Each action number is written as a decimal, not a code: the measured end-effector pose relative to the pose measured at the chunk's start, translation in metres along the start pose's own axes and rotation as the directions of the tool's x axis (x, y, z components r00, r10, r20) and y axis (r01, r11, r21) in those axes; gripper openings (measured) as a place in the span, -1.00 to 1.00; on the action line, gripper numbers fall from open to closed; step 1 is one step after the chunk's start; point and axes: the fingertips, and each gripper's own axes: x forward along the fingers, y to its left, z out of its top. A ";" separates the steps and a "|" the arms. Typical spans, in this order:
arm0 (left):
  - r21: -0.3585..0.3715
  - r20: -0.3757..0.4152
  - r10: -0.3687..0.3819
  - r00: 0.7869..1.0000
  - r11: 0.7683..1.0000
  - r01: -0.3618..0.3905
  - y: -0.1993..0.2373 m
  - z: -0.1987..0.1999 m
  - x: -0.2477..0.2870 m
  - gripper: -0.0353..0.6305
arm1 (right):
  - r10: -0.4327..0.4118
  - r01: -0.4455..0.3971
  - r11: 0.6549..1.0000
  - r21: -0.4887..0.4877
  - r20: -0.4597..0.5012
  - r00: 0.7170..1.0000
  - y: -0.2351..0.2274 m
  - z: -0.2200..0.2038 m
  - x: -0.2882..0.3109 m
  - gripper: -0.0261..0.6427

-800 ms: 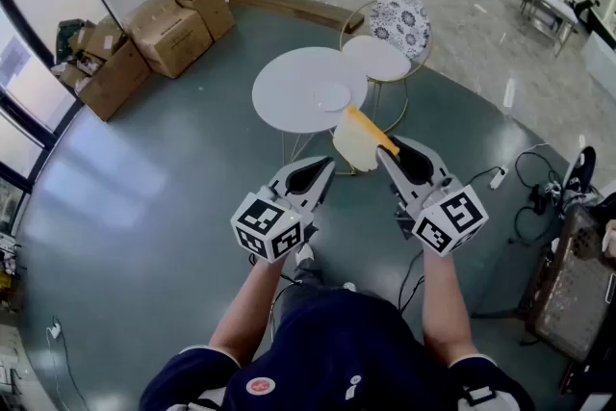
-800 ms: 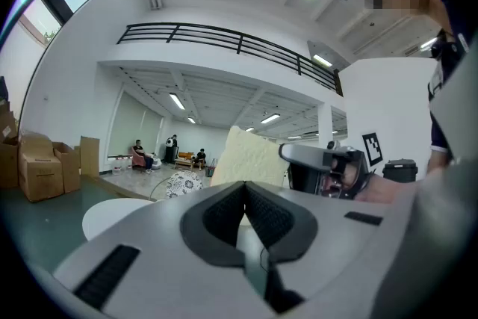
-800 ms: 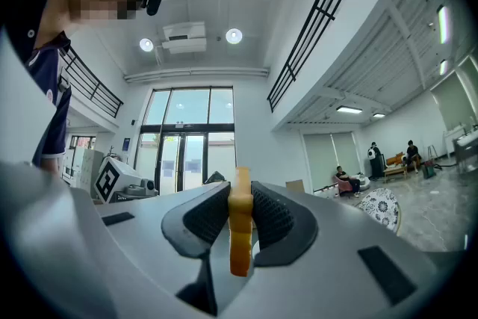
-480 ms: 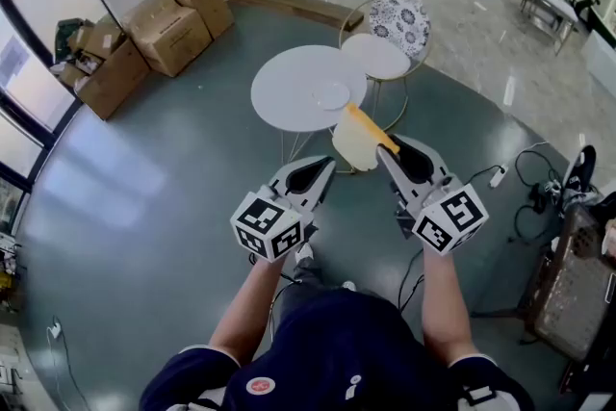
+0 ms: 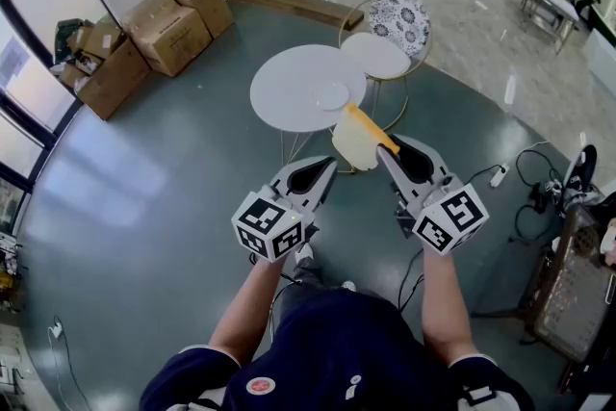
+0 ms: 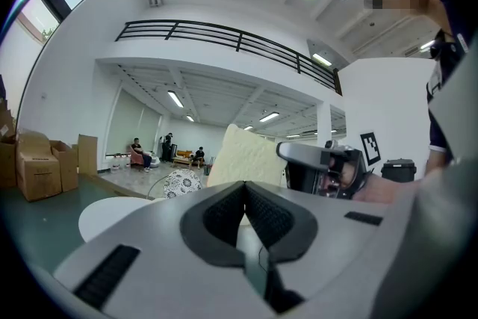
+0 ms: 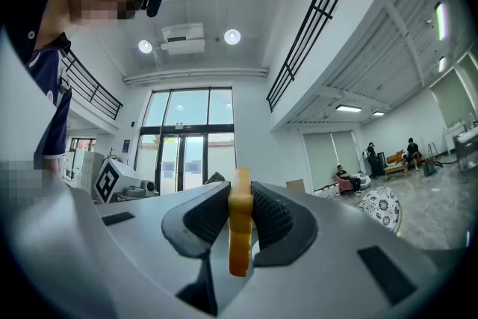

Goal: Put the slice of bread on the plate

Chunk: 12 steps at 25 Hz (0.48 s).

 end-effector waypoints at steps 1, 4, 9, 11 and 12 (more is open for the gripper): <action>0.000 -0.001 0.001 1.000 1.000 -0.001 0.000 0.000 0.001 -0.88 | 0.002 -0.002 1.000 0.001 0.001 1.000 -0.001 0.000 0.000 -0.66; 0.002 -0.002 0.004 1.000 1.000 -0.004 0.000 0.001 0.005 -0.88 | 0.011 -0.011 1.000 0.009 0.006 1.000 -0.004 0.001 -0.001 -0.66; -0.004 -0.003 0.012 1.000 1.000 -0.012 0.001 0.002 0.007 -0.88 | 0.018 -0.018 1.000 0.022 -0.006 1.000 -0.006 -0.002 -0.001 -0.66; -0.013 -0.010 0.013 1.000 1.000 -0.013 0.003 -0.001 0.008 -0.88 | 0.014 -0.014 1.000 0.025 -0.012 1.000 -0.008 -0.004 0.000 -0.66; -0.018 -0.013 0.014 1.000 1.000 -0.014 0.005 -0.002 0.009 -0.88 | 0.012 -0.011 1.000 0.024 -0.014 1.000 -0.010 -0.005 0.001 -0.66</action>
